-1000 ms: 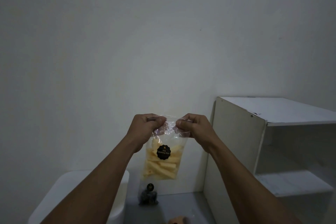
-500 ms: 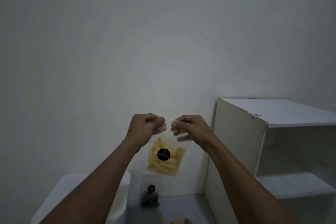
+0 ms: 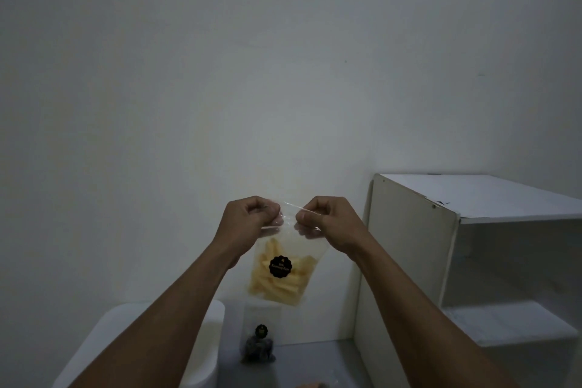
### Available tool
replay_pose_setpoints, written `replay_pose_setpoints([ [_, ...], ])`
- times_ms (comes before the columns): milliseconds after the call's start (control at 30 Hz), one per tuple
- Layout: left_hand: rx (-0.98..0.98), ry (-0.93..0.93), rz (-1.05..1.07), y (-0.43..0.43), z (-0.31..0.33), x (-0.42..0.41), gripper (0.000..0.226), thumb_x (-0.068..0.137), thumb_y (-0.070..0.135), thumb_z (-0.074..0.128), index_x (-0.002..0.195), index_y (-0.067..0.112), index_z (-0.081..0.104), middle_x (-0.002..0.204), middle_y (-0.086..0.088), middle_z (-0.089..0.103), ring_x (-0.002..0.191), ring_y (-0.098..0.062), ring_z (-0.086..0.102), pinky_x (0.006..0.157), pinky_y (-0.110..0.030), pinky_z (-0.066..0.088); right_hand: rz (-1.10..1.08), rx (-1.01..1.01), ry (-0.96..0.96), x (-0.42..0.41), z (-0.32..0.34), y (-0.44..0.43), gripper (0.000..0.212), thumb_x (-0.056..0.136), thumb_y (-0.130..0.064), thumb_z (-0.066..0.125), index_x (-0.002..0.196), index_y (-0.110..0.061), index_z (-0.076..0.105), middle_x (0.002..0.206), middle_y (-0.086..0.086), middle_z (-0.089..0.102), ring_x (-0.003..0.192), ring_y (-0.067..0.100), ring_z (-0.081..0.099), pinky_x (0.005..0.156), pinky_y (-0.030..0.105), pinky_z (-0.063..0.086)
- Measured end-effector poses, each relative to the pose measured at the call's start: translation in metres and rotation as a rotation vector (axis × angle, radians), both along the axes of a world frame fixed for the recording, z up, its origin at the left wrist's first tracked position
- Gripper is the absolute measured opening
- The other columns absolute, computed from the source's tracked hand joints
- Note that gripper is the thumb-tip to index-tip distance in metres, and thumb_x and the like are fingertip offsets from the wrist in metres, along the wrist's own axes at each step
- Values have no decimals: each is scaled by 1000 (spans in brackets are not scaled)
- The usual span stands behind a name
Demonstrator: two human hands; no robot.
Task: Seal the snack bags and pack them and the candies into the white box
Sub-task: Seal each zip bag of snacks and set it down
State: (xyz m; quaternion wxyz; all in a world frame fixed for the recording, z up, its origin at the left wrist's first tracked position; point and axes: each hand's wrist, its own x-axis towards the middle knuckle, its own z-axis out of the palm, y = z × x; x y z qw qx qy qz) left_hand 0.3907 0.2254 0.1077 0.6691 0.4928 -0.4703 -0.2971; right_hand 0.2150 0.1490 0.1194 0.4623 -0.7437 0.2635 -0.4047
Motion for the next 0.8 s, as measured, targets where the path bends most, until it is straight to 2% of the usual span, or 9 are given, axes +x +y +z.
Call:
replay_pose_setpoints([
  [100, 30, 21, -59, 1, 0, -1, 15, 92, 13, 65, 99, 1, 72, 95, -13, 76, 86, -23, 73, 81, -38, 61, -43, -28, -17, 0, -1, -1, 10, 88, -4, 71, 86, 6, 69, 77, 17, 75, 69, 23, 72, 71, 36, 60],
  [200, 30, -10, 4, -1, -2, 1, 11, 91, 11, 67, 95, 2, 73, 91, -14, 76, 84, -22, 72, 84, -36, 59, -29, -23, 5, 1, -5, 0, 13, 89, -10, 72, 90, 2, 71, 80, 11, 77, 74, 21, 75, 71, 32, 61],
  [267, 35, -37, 43, -2, -4, 5, 9, 90, 10, 68, 91, 3, 73, 87, -13, 76, 82, -22, 71, 83, -34, 58, 27, 34, 44, -2, -8, 1, 18, 92, -15, 69, 96, 3, 70, 86, 14, 77, 81, 25, 75, 71, 31, 61],
  [433, 68, -76, 95, -2, -10, 8, 10, 89, 12, 70, 90, 3, 74, 84, -11, 76, 74, -17, 70, 57, -12, 50, 16, 11, 109, -5, -17, 1, 18, 96, -9, 62, 91, 7, 69, 84, 17, 77, 79, 29, 75, 74, 38, 62],
  [500, 64, -65, 117, -3, -13, 5, 10, 89, 12, 69, 90, 4, 75, 87, -11, 76, 72, -13, 69, 54, -8, 47, -28, -20, 97, -3, -17, 2, 18, 94, -8, 62, 88, 8, 69, 80, 16, 76, 76, 29, 75, 71, 38, 62],
  [567, 37, -81, 176, -7, -15, 2, 11, 89, 16, 70, 90, 7, 76, 88, -8, 76, 72, -7, 68, 63, -15, 53, -62, -36, 86, 0, -17, 3, 18, 94, -9, 62, 88, 7, 70, 79, 13, 77, 75, 27, 75, 73, 39, 62],
  [633, 56, -239, 352, -12, -14, 0, 15, 85, 30, 74, 95, 17, 76, 91, 4, 75, 80, -4, 67, 77, -26, 54, -98, -54, 102, 4, -20, 3, 18, 96, -12, 61, 89, 1, 70, 80, 8, 77, 76, 22, 75, 76, 40, 62],
  [700, 114, -359, 533, -13, -10, -5, 34, 79, 44, 77, 106, 25, 68, 98, 10, 67, 88, -9, 64, 79, -28, 48, -147, -92, 136, 9, -24, 3, 18, 96, -17, 60, 88, -5, 71, 80, 3, 77, 75, 16, 75, 78, 40, 62],
  [800, 205, -297, 573, -13, -4, -17, 45, 76, 53, 76, 101, 19, 62, 96, 2, 64, 89, -18, 62, 78, -31, 48, -235, -207, 192, 15, -30, 3, 19, 95, -23, 60, 82, -15, 71, 75, -3, 76, 70, 11, 73, 76, 41, 62],
])
